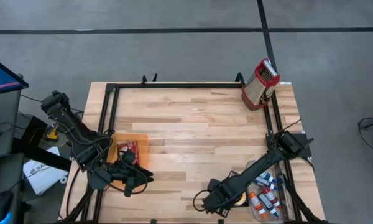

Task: Pick & Place Food Item
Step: Put the blue donut into the black bin

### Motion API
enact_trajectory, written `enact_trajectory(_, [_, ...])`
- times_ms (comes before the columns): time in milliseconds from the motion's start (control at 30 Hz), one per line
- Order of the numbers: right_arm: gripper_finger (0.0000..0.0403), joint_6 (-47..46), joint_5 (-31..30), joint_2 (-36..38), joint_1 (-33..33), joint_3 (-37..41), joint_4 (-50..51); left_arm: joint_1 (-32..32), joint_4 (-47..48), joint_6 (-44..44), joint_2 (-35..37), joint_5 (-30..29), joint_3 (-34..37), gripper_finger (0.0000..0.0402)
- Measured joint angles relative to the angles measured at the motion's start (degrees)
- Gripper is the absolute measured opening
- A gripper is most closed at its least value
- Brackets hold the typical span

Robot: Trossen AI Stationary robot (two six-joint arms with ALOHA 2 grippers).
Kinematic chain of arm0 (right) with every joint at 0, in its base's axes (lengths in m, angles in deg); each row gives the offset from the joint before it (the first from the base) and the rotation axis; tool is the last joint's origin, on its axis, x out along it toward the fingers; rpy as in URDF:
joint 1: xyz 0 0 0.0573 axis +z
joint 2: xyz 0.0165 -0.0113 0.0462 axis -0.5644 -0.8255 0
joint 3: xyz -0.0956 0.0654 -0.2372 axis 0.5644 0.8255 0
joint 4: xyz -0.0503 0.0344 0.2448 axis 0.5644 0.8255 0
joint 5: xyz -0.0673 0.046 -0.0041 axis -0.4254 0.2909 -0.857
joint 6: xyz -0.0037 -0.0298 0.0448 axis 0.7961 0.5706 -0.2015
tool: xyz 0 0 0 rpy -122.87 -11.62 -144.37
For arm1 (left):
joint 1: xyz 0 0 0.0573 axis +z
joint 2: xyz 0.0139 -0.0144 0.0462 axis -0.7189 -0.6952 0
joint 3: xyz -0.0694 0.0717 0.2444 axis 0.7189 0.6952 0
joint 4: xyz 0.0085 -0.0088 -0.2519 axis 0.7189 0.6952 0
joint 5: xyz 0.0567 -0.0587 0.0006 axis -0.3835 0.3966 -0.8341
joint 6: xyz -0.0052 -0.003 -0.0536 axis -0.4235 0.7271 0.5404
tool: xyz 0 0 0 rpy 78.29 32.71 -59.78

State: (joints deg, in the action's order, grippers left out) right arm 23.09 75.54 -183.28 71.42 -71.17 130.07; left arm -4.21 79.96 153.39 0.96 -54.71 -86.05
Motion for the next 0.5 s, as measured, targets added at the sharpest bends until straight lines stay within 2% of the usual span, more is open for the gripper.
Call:
enact_trajectory(167, [0.0162,0.4,0.13,0.07,-0.02,-0.45,-0.4,0.0,-0.01,0.01,0.0,0.0,-0.01,0.014])
enact_trajectory(300, [0.0112,2.41,0.12,0.15,-0.43,-4.18,-4.74,0.0,0.01,0.02,0.0,-0.02,0.01,0.014])
enact_trajectory(400, [0.0103,3.52,-1.17,0.15,-1.16,-6.22,-6.53,0.0,0.01,0.02,0.0,-0.02,0.01,0.014])
enact_trajectory(500, [0.0116,4.11,-1.25,-0.01,-1.85,-6.29,-5.23,0.0,-0.02,0.04,0.0,-0.02,0.01,0.014])
